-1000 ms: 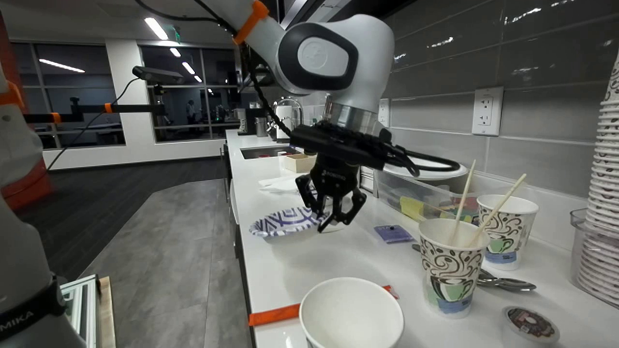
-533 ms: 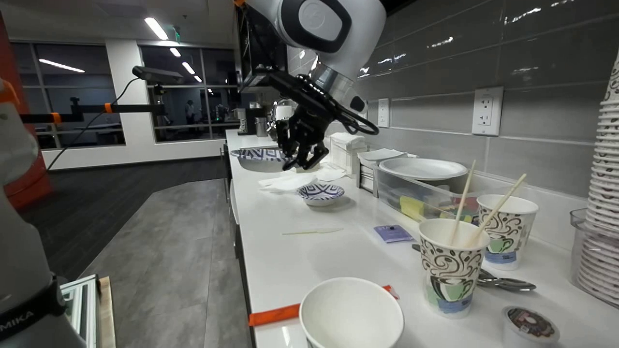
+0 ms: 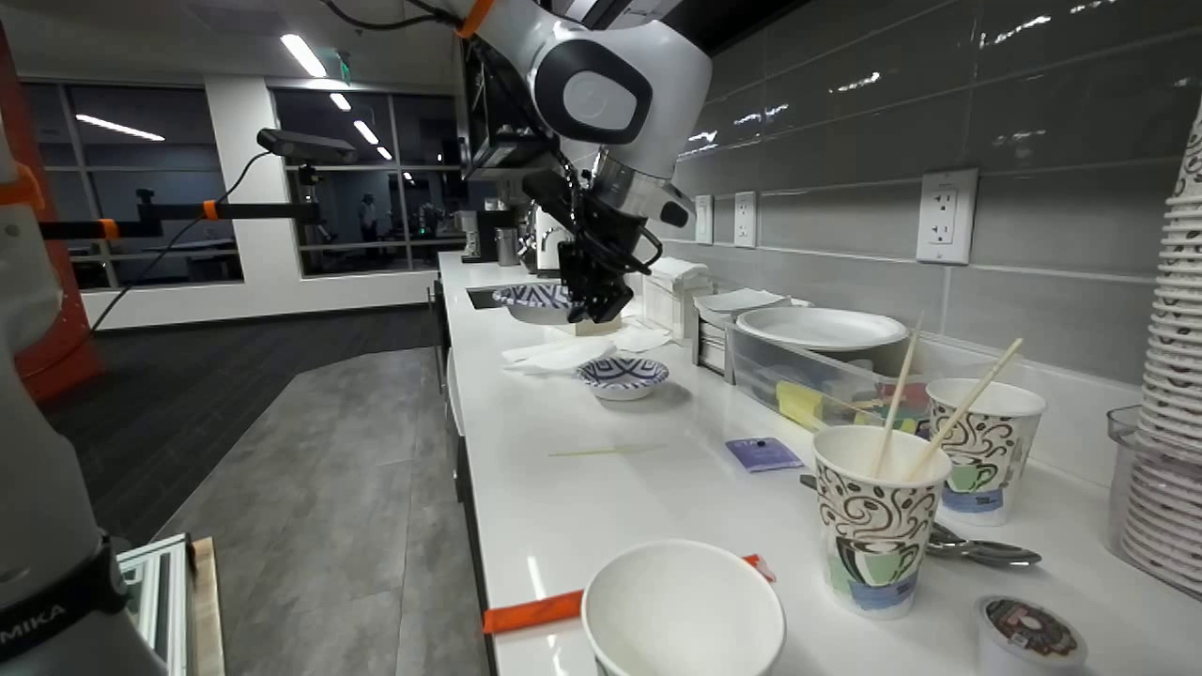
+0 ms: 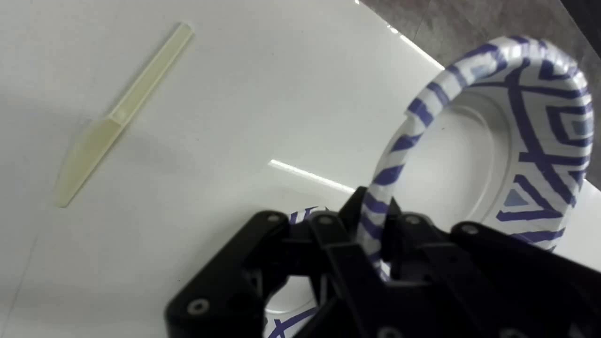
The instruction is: Stack the blue and white plates
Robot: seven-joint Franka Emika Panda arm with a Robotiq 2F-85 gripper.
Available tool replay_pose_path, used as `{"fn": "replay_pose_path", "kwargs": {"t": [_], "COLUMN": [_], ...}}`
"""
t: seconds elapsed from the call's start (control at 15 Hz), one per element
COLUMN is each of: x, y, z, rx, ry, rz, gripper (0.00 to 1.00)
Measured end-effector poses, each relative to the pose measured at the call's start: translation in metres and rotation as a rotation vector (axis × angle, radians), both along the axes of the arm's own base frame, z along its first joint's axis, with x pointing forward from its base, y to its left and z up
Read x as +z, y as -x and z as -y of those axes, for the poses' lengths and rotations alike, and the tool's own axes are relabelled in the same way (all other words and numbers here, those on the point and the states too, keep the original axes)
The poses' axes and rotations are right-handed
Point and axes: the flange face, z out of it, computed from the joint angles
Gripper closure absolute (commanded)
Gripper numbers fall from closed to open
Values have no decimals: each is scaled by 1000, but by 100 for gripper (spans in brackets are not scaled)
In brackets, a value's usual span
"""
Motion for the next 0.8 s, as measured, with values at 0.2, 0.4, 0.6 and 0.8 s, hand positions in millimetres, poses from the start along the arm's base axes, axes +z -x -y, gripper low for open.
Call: {"fn": "replay_pose_path", "kwargs": {"t": [0.2,0.4,0.6,0.8], "x": [-1,-3,-22,-50], "y": [0,-7,-28,-47], "z": [3,4,1,-14], "rx": [-9,-44,-150,-231], "ry": [-1,22,88,129], "rz": [-2,28,102,144], "gripper": [98,98,98,98]}}
